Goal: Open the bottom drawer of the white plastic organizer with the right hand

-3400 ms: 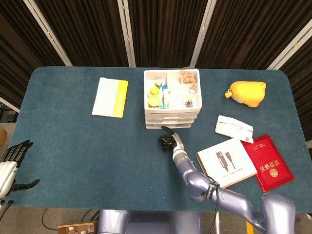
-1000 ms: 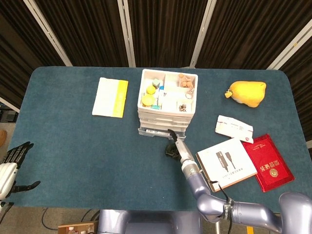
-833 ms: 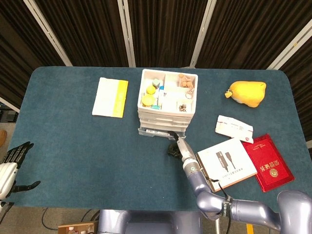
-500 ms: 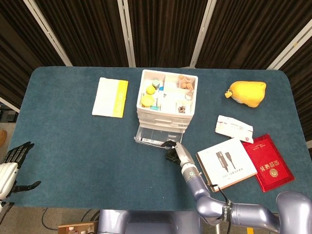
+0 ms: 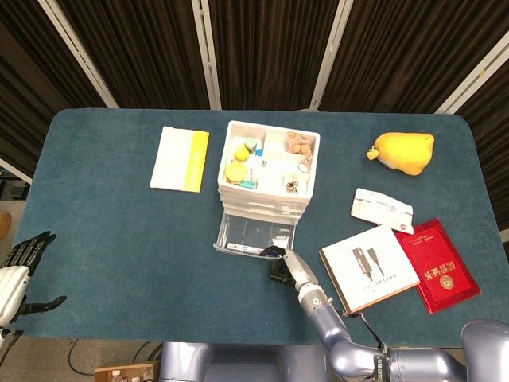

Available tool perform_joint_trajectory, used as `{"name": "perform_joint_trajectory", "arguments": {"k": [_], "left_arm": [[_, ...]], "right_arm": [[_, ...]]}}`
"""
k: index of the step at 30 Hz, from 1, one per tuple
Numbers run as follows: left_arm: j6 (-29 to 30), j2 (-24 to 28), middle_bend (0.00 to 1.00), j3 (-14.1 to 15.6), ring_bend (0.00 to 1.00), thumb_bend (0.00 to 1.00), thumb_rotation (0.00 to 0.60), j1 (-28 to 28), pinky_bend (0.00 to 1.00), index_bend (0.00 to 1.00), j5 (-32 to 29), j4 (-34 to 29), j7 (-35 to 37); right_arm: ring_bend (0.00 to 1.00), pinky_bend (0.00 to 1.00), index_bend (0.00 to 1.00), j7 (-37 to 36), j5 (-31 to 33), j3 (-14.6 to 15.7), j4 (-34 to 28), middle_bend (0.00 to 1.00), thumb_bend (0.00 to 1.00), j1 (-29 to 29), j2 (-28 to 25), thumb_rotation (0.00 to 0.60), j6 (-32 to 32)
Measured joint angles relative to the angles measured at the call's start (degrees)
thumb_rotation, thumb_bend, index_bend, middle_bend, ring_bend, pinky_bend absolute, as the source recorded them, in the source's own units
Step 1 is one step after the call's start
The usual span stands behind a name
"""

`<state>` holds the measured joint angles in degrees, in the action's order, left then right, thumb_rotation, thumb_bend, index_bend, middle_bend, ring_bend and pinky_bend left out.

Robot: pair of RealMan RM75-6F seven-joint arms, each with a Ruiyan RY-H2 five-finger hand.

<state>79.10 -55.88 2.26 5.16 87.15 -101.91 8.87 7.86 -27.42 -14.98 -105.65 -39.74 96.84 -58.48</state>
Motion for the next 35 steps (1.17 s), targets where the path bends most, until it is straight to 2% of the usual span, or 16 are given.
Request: {"name": "perform_joint_trajectory", "arguments": {"k": [2,4,11,14,18,23,26,29,31,35], "left_arm": [[0.2,-0.1,0.00,0.0,0.00,0.01,0.600,-0.1,0.00,0.00,0.0,0.1,-0.2],[0.3,-0.1,0.00,0.0,0.00,0.01,0.600,-0.2,0.00,0.00,0.1,0.2,-0.2],[1.4,-0.4,0.00,0.2,0.00,0.01,0.600,-0.6,0.00,0.00,0.9,0.6,-1.3],[2.2,-0.8,0.00,0.2,0.00,0.01,0.600,-0.9,0.00,0.00,1.4,0.9,-2.1],[3.0,-1.2,0.00,0.3,0.00,0.01,0.600,-1.3,0.00,0.00,1.6,1.2,-2.8],[4.1,-1.7,0.00,0.1,0.00,0.01,0.600,-1.7,0.00,0.00,2.0,1.8,-3.8],[4.5,-2.1,0.00,0.1,0.00,0.01,0.600,-1.9,0.00,0.00,2.3,2.2,-4.7],[4.8,-2.6,0.00,0.1,0.00,0.01,0.600,-2.0,0.00,0.00,2.6,2.5,-5.6],[4.9,-2.9,0.00,0.1,0.00,0.01,0.600,-2.0,0.00,0.00,2.8,2.7,-6.1],[5.5,-3.6,0.00,-0.1,0.00,0.01,0.600,-2.0,0.00,0.00,3.3,3.4,-7.4]], "right_arm": [[0.78,0.84,0.00,0.1,-1.4,0.6,-0.8,0.76,0.46,0.4,-0.8,0.600,0.0],[0.78,0.84,0.00,0.4,-2.8,1.2,-2.1,0.76,0.42,0.9,-1.8,0.600,-0.3],[0.76,0.83,0.00,2.0,-7.6,4.0,-8.2,0.73,0.41,3.3,-7.1,0.600,-3.8],[0.73,0.79,0.00,3.1,-10.8,6.1,-11.2,0.69,0.41,4.9,-10.6,0.600,-5.9],[0.55,0.63,0.00,4.2,-17.1,9.6,-14.3,0.51,0.43,7.6,-16.3,0.600,-8.2],[0.23,0.37,0.00,5.2,-26.7,14.3,-15.9,0.18,0.43,11.0,-23.7,0.600,-10.6],[0.07,0.27,0.00,4.6,-34.1,17.0,-15.3,0.04,0.43,13.5,-27.1,0.600,-12.6],[0.00,0.14,0.00,2.5,-42.1,19.5,-13.3,0.00,0.41,16.4,-29.7,0.600,-15.2],[0.00,0.07,0.00,0.6,-47.8,21.2,-10.6,0.00,0.36,18.7,-31.2,0.600,-17.6],[0.00,0.02,0.00,-2.8,-55.3,23.7,-3.1,0.00,0.29,23.0,-32.9,0.600,-22.8]]}}
